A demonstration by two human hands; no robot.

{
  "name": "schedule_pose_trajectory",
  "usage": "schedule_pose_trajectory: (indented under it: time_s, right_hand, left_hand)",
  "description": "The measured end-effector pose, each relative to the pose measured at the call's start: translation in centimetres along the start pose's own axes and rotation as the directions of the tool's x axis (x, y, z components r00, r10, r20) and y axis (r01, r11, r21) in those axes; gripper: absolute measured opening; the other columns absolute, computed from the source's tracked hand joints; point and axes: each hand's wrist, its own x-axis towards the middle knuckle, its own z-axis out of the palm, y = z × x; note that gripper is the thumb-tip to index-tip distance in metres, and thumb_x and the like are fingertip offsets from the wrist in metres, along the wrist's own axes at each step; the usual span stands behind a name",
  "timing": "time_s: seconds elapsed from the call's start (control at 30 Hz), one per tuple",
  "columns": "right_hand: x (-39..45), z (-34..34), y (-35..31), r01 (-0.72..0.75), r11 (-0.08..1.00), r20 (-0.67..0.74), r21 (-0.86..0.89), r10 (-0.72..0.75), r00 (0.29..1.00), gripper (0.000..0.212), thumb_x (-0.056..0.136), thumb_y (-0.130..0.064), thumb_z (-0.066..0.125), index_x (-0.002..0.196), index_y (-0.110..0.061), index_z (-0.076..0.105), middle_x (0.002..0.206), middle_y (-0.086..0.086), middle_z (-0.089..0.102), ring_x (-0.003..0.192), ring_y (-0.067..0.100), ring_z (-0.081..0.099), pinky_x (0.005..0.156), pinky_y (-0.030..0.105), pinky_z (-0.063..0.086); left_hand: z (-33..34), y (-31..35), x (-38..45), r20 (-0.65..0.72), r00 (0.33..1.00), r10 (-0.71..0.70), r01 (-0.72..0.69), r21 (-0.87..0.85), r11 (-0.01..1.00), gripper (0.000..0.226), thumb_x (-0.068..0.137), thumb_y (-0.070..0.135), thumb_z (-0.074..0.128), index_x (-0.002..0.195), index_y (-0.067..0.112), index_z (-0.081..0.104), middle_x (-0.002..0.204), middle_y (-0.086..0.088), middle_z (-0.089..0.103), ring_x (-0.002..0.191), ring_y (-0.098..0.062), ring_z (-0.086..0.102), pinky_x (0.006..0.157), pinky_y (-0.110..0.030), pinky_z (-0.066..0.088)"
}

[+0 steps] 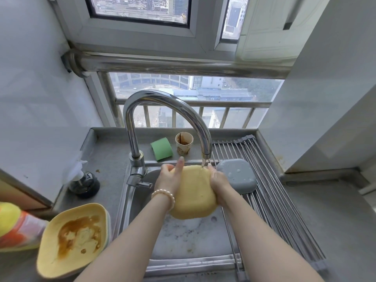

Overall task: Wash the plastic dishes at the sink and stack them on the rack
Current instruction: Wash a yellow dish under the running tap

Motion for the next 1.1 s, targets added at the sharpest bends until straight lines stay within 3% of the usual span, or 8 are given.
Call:
schedule_pose_trajectory:
  time_s: [0.2,0.33,0.43,0.53,0.63,0.7,0.8,1.1]
  right_hand:
    - [-1.5,0.3,-0.3,0.058,0.964,-0.08,-0.259,-0.081,0.993,0.061,0.101,-0.048,0.027,0.125,0.0,0.056,0.125,0.015,0.059,0.117,0.033,0.053,0.101,0.036,0.039]
    - [-3.2,0.4,0.9,0.102,0.898,-0.142,-0.429,-0.179,0.974,0.066,0.089,-0.068,0.037,0.118,-0.011,0.054,0.111,0.01,0.063,0.105,0.03,0.058,0.079,0.034,0.041]
    - [-3.7,-0.3,0.6,0.146,0.925,-0.144,-0.352,-0.207,0.968,0.067,0.091,-0.065,0.035,0.099,-0.006,0.064,0.098,0.012,0.067,0.094,0.029,0.059,0.084,0.035,0.046]
    - [-3.4,-1.5,-0.6,0.124,0.955,-0.175,-0.269,-0.175,0.969,0.06,0.104,-0.04,0.027,0.113,0.009,0.062,0.12,0.024,0.06,0.114,0.034,0.052,0.091,0.03,0.036]
    - [-1.8,-2.3,-0.3,0.064,0.97,-0.211,-0.234,-0.115,0.971,0.053,0.105,-0.032,0.029,0.124,0.012,0.053,0.133,0.025,0.052,0.124,0.035,0.047,0.099,0.031,0.033]
    - [-1.4,-2.2,0.0,0.034,0.971,-0.208,-0.235,-0.084,0.975,0.053,0.105,-0.031,0.03,0.126,0.013,0.051,0.134,0.027,0.051,0.125,0.036,0.047,0.101,0.033,0.033]
    - [-1.2,-2.0,0.5,-0.001,0.982,-0.19,-0.19,-0.036,0.981,0.05,0.104,-0.029,0.032,0.123,0.012,0.054,0.129,0.027,0.054,0.122,0.036,0.05,0.102,0.035,0.037]
    - [-0.9,-2.0,-1.1,-0.178,0.969,-0.13,0.172,0.201,0.971,0.045,0.101,-0.034,0.041,0.125,0.002,0.053,0.12,0.02,0.06,0.108,0.034,0.059,0.094,0.045,0.049]
  left_hand:
    - [0.1,0.5,1.2,-0.028,0.999,-0.033,0.035,0.067,0.997,0.05,0.081,0.065,0.057,0.092,0.017,0.061,0.093,-0.003,0.064,0.086,-0.022,0.058,0.077,-0.032,0.046]
    - [0.6,1.0,1.6,-0.1,0.985,-0.143,0.14,-0.043,0.989,0.035,0.093,0.038,0.05,0.076,0.009,0.06,0.088,-0.01,0.061,0.075,-0.024,0.054,0.07,-0.031,0.041]
    - [0.7,0.8,2.2,-0.043,0.947,-0.319,0.311,-0.142,0.94,0.031,0.09,0.025,0.054,0.103,-0.001,0.064,0.106,-0.015,0.064,0.096,-0.029,0.061,0.087,-0.035,0.048]
    - [0.9,0.6,2.5,0.131,0.927,-0.351,0.368,-0.151,0.917,0.036,0.089,0.022,0.054,0.116,0.0,0.063,0.124,-0.016,0.062,0.108,-0.03,0.061,0.097,-0.037,0.049]
    - [2.0,0.7,1.6,0.083,0.972,-0.218,0.222,-0.038,0.974,0.051,0.099,0.041,0.04,0.13,0.002,0.053,0.134,-0.013,0.054,0.121,-0.031,0.051,0.102,-0.038,0.041]
    - [3.2,0.9,0.5,-0.016,1.0,-0.012,0.017,0.324,0.946,0.067,0.093,0.065,0.031,0.123,0.011,0.057,0.127,-0.008,0.057,0.117,-0.03,0.05,0.098,-0.038,0.04]
    - [4.8,0.8,-1.7,0.098,0.925,0.367,-0.306,0.765,0.567,0.073,0.086,0.076,0.021,0.12,0.02,0.053,0.123,-0.005,0.055,0.115,-0.026,0.047,0.093,-0.04,0.039]
    - [2.6,-0.4,-1.7,0.541,0.706,0.457,-0.686,0.684,0.248,0.09,0.069,0.078,-0.002,0.151,0.04,0.002,0.161,0.001,-0.004,0.148,-0.018,-0.005,0.117,-0.054,-0.001]
